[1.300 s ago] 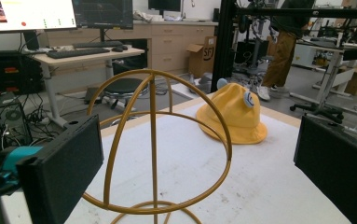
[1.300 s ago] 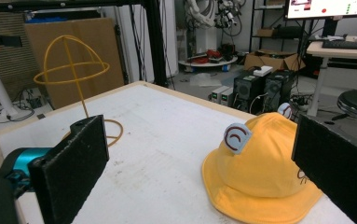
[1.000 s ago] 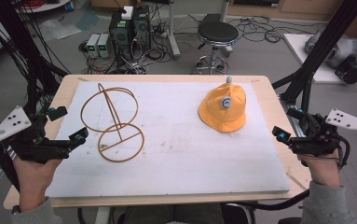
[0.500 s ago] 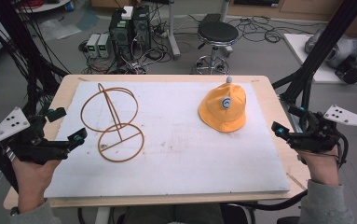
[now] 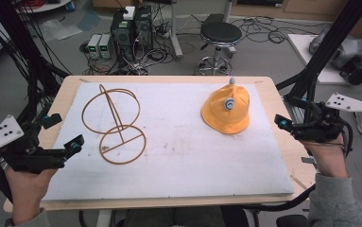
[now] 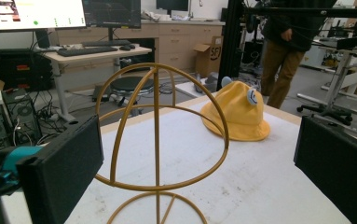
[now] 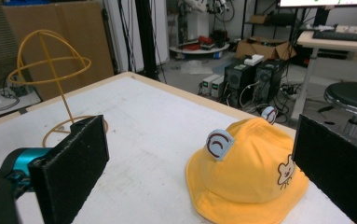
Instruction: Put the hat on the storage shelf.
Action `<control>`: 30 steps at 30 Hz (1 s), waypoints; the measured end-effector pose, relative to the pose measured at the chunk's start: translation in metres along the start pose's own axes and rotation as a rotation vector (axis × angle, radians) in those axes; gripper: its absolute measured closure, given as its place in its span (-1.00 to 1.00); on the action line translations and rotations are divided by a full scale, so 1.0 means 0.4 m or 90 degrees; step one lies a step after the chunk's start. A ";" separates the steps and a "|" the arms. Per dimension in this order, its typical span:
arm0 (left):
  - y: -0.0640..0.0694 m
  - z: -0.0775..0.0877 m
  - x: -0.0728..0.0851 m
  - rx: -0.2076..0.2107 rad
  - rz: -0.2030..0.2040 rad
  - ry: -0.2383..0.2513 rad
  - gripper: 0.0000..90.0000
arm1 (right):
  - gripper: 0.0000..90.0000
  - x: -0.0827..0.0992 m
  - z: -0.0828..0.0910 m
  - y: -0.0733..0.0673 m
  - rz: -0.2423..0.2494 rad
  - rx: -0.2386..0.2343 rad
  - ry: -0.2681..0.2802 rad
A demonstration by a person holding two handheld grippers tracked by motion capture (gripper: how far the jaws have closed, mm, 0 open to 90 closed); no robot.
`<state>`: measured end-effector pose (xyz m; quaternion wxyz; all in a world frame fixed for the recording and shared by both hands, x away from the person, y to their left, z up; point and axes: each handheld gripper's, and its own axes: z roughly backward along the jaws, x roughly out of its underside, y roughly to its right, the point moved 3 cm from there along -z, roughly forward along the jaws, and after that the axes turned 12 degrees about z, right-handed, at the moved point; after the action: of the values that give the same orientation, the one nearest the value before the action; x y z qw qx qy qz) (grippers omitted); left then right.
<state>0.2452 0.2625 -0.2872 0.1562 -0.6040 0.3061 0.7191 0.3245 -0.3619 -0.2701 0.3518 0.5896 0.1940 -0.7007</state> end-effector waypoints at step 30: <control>0.015 0.015 0.025 0.008 0.013 -0.008 -0.96 | -0.93 0.001 -0.172 0.095 -0.002 0.009 -0.030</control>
<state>0.2348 0.2601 -0.2949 0.1544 -0.5952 0.3157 0.7226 0.3993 -0.3405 -0.2807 0.3508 0.5752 0.1820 -0.7162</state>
